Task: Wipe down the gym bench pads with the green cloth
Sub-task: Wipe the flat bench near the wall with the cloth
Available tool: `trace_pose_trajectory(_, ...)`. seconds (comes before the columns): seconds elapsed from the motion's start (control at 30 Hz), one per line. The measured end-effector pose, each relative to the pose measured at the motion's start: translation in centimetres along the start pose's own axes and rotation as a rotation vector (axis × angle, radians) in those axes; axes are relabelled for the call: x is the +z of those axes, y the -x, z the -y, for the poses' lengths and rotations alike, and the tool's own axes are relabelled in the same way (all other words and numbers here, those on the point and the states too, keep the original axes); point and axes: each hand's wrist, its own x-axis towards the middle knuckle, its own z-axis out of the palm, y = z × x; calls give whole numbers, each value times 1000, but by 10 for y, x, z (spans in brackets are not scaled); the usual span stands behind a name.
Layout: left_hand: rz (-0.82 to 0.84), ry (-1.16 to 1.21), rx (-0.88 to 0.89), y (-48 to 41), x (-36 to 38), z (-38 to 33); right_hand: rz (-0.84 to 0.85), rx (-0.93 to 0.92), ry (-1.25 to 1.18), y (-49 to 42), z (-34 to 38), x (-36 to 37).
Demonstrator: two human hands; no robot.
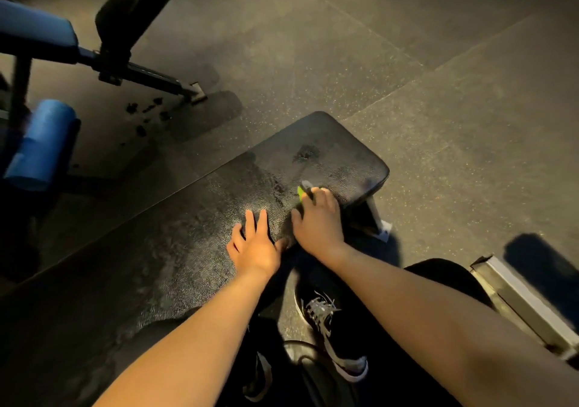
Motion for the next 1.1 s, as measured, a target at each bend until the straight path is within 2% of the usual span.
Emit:
trace_pose_trajectory(0.1,7,1,-17,-4,-4,1,111,-333,56,12,17,15)
trace_pose_trajectory(0.17,8,-1,-10,-6,-7,2,146,-425,42,8,11,12)
trace_pose_trajectory(0.37,-34,-17,6,-5,-6,3,7,-163,12,-31,-36,-9)
trace_pose_trajectory(0.5,5,-15,-13,-5,-8,2,-57,-31,4,-33,-26,-3)
trace_pose_trajectory(0.57,22,-16,-16,-6,-10,1,13,-99,-44,-24,-7,4)
trace_pose_trajectory(0.67,30,-12,-21,-9,-11,3,197,-379,-70,-7,12,11)
trace_pose_trajectory(0.77,14,-11,-19,-11,-12,4,210,-501,-11,-20,3,5)
trace_pose_trajectory(0.83,13,13,-19,-12,-13,5,123,-409,13,-37,-8,1)
trace_pose_trajectory(0.93,12,35,-20,-13,-14,6,-152,-118,-83,-60,-24,-2)
trace_pose_trajectory(0.97,11,39,-20,-13,-14,7,-192,-34,-93,-65,-28,-1)
trace_pose_trajectory(1.03,14,53,-24,-15,-14,7,-221,24,-64,-68,-26,4)
trace_pose_trajectory(1.1,11,51,-33,-17,-13,6,-155,-13,-15,-62,-10,7)
